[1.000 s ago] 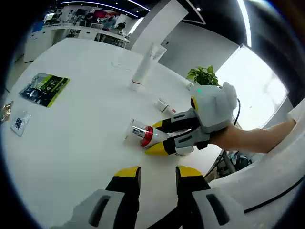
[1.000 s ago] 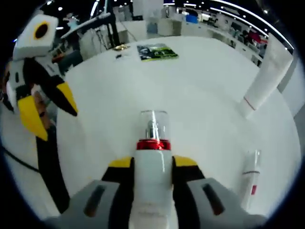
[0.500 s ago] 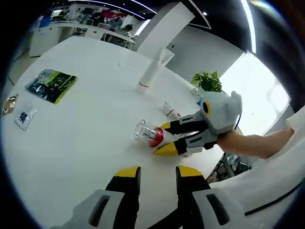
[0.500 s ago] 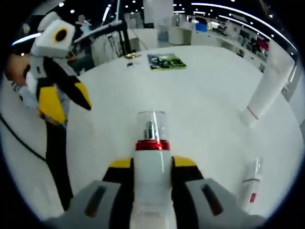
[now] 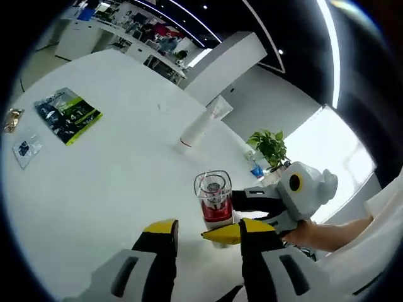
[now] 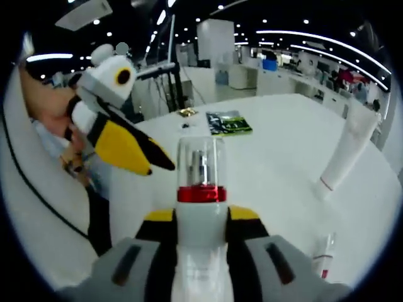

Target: Arrange the skincare products in the storage area until every visible bottle or jar stands upright without overlapping.

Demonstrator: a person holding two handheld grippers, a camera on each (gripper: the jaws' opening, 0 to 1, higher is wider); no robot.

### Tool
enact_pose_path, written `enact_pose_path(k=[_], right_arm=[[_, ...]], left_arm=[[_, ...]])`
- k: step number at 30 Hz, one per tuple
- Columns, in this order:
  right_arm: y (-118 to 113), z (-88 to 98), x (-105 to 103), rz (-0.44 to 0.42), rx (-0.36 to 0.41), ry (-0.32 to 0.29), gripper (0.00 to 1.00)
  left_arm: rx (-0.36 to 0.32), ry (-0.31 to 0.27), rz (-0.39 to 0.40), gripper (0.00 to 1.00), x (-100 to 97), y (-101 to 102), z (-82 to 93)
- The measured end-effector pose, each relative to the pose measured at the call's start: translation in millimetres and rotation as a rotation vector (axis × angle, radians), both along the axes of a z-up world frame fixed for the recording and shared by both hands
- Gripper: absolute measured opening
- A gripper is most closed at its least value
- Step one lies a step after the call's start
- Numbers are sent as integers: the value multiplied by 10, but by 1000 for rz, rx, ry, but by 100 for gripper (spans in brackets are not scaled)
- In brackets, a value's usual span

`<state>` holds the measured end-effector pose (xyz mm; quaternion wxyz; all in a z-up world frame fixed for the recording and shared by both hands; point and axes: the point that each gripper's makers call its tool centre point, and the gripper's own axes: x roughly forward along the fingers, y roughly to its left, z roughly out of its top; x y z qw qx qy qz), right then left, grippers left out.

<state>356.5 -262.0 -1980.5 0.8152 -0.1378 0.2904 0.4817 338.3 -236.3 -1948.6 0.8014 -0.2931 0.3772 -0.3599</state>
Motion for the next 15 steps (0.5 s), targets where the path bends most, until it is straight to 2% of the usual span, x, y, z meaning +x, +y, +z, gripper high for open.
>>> enact_pose_path(k=[3,7,10,12,13,14,15], right_arm=[[19,49,-19,9,18,-17,26],[53,97,-49,33,22,-48,26],[69,132,-61,41,25,-64,26],[74,156,-73,43,28,-73,27],[73,166,-76,44,28,-78,27],[64,169,-64,35,33,-78,27],[58,170,-59,31,35,-78,27]], left_arm=[[-10,-9,-2,51,20,-86,48],[1,-32,-14,51,54,-212,98],[42,-57,-18,45,110,-271,110],[58,-68,-33,35,123,-302,125],[88,-70,-22,31,146,-273,100],[105,-85,-32,30,156,-259,96],[82,-75,-36,30,153,-298,128]])
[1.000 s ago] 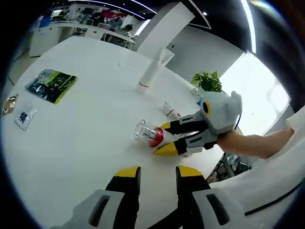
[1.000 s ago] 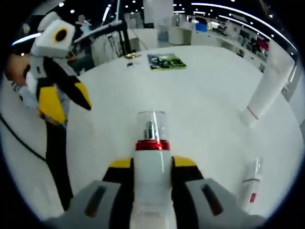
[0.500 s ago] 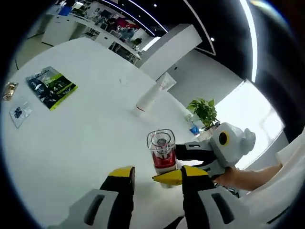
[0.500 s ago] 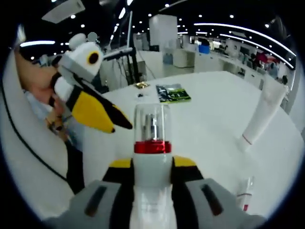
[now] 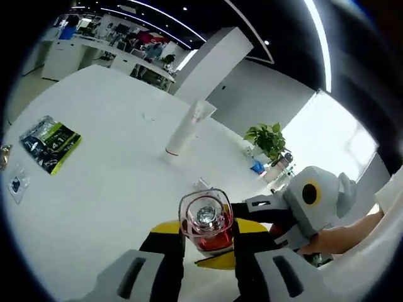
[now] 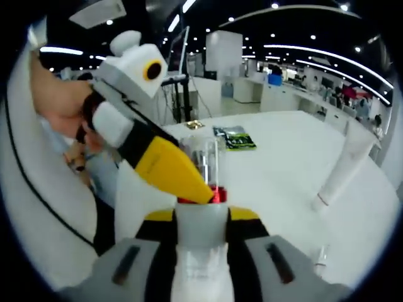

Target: Arrange the skincare products in the storage area until every visible bottle or jar stands upright without overlapping.

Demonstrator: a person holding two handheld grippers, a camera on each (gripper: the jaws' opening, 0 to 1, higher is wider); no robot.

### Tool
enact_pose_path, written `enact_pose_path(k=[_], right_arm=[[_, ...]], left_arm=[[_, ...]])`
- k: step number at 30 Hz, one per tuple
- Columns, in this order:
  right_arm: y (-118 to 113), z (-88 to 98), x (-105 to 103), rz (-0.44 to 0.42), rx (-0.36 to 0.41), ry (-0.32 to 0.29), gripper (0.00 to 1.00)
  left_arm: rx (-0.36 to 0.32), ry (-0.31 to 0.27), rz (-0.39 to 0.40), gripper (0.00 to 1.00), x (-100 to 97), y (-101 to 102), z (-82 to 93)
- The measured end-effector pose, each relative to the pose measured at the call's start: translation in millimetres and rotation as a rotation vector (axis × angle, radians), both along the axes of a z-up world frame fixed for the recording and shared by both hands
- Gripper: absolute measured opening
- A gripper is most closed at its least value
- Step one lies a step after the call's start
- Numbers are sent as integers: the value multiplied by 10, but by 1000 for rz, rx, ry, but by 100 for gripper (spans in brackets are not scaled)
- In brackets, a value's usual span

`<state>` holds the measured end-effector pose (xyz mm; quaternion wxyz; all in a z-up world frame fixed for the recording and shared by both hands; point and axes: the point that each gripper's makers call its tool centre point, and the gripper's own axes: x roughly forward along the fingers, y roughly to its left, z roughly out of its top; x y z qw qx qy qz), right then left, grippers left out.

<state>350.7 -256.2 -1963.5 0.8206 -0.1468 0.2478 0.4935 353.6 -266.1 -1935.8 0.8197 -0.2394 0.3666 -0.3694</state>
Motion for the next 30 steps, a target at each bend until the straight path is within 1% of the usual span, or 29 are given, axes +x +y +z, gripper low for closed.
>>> enact_pose_path(k=[1,2,4,5,6,9,10,11,12,14,15,19,21,25,27,29,30], right_arm=[[-9,-2,4,-6,-1,2,27],[-18,9,12,-9,-1,-6,27],[-26,2,25,-14,0,-6,27],[-35,4,38,-28,0,-3,27],[-40,3,43,-32,0,-3,27],[-77,6,93,-61,11,-3,27],[-78,7,97,-63,12,-2,27],[-85,3,105,-70,13,0,27],[-93,0,112,-75,13,-1,27],[-109,-22,117,-81,9,-1,27],[-116,-34,120,-83,7,-3,27],[-136,-87,130,-95,7,7,27],[-157,-75,139,-117,27,17,27],[-181,-73,215,-133,37,15,27],[-184,-75,218,-133,38,11,28],[-198,-81,224,-139,46,8,28],[-200,-84,224,-150,63,21,28]], left_arm=[[-1,-1,-2,29,0,-17,15],[20,-17,-16,28,-7,-32,32],[105,-94,-59,27,-2,-36,48],[142,-117,-68,27,5,-68,72],[156,-129,-75,27,7,-77,79],[285,-240,-140,26,36,-144,120],[310,-263,-157,26,37,-157,124],[322,-272,-167,26,32,-165,125],[356,-303,-193,26,32,-182,126],[382,-323,-216,26,24,-197,115],[416,-357,-242,26,27,-213,92],[450,-381,-275,26,23,-243,46],[444,-383,-278,26,22,-239,50],[486,-435,-330,26,95,-263,56],[499,-452,-350,26,92,-276,55],[507,-493,-378,26,99,-290,57],[513,-507,-390,26,96,-302,47]])
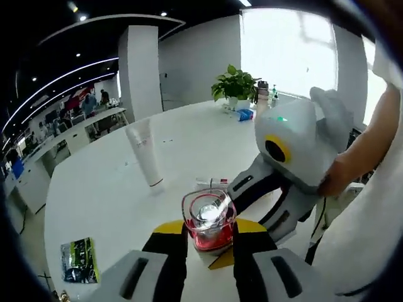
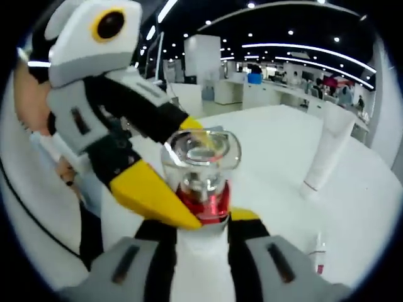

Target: Arrange the skincare products in the storage area until every visible bottle or jar stands upright without overlapping.

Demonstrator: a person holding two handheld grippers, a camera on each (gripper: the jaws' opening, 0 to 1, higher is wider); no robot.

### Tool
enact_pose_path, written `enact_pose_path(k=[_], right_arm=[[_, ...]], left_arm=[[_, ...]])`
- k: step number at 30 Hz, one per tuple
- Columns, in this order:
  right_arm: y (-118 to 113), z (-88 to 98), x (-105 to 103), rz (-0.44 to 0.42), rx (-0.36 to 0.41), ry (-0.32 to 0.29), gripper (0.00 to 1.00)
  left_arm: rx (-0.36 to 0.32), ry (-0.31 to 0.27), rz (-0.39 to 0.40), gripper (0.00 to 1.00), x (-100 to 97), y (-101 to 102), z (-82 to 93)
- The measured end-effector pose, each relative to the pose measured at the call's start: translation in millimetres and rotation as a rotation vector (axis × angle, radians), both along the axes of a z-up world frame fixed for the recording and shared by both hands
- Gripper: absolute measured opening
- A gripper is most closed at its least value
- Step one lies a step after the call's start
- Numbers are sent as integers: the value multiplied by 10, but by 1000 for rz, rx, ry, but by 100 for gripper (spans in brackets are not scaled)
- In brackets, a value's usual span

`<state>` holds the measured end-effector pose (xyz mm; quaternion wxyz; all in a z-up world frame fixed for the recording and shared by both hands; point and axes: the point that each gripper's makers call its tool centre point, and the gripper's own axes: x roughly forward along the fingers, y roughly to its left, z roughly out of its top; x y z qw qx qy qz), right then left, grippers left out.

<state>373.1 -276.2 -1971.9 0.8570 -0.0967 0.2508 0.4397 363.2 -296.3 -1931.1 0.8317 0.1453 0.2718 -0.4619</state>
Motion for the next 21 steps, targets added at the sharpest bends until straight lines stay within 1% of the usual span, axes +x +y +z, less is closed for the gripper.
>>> enact_pose_path(k=[2,3,9,10,12,13,16,17,18,21], right_arm=[[5,3,0,-9,11,11,28],[10,5,-1,-10,13,13,29],[19,13,-4,-5,42,46,30],[31,6,-20,14,41,60,31],[37,6,-30,28,38,61,33],[52,10,-49,59,30,63,33],[55,18,-56,92,11,56,33],[60,41,-57,101,20,60,34],[66,53,-55,109,24,60,34],[62,45,-63,121,17,62,33]], left_arm=[[13,-16,-11,26,6,2,2],[4,4,-5,26,18,13,-2],[-5,11,-49,27,18,26,-8],[-7,13,-77,27,4,24,-9],[-2,11,-110,27,11,32,-13],[2,11,-170,27,-12,21,-10],[13,13,-232,26,-15,20,-11],[15,22,-279,26,-39,21,-13],[19,36,-301,26,-39,34,-25],[35,24,-344,26,-25,37,-31]])
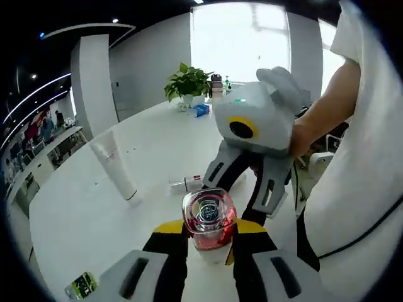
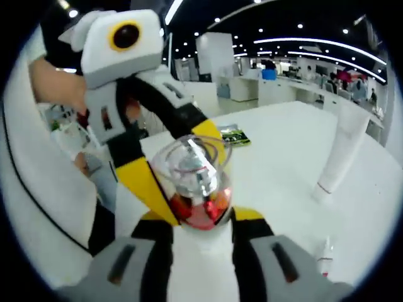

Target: Arrange the skincare products in the storage area until every visible bottle or jar stands upright without overlapping.

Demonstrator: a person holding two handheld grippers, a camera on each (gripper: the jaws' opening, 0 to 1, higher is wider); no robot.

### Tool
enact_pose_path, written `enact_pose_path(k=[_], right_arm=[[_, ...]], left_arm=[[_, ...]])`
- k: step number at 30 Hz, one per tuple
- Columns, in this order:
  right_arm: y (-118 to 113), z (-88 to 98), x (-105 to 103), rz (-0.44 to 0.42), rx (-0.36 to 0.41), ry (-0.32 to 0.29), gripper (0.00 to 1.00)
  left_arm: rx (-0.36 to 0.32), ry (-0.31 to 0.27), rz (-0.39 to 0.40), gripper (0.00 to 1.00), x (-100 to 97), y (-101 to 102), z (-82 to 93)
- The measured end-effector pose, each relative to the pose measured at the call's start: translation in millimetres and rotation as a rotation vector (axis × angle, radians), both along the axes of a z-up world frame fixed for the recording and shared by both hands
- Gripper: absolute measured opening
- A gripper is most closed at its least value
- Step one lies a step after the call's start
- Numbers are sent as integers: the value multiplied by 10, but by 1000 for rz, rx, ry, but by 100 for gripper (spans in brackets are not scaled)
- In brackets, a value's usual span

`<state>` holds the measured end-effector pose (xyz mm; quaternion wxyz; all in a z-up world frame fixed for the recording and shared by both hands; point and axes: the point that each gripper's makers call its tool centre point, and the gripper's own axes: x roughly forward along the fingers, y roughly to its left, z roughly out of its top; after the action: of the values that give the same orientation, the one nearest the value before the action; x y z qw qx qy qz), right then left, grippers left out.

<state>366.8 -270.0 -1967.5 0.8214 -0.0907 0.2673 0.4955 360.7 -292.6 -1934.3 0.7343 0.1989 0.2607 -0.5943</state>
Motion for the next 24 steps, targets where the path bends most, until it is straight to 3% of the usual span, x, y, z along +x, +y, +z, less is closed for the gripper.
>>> enact_pose_path(k=[1,5,14,19,24], right_arm=[[-2,-1,-1,6,-1,0,33],[-7,-15,-10,15,-11,1,33],[6,-112,-70,46,-58,5,33],[38,-138,-47,28,-64,11,37],[49,-150,-29,2,-58,9,37]], left_arm=[[15,1,-49,26,1,4,-5],[22,-2,-111,26,19,0,-9],[80,-20,-390,26,-65,22,-2],[115,-26,-397,27,-45,16,5],[91,8,-310,30,-50,39,2]])
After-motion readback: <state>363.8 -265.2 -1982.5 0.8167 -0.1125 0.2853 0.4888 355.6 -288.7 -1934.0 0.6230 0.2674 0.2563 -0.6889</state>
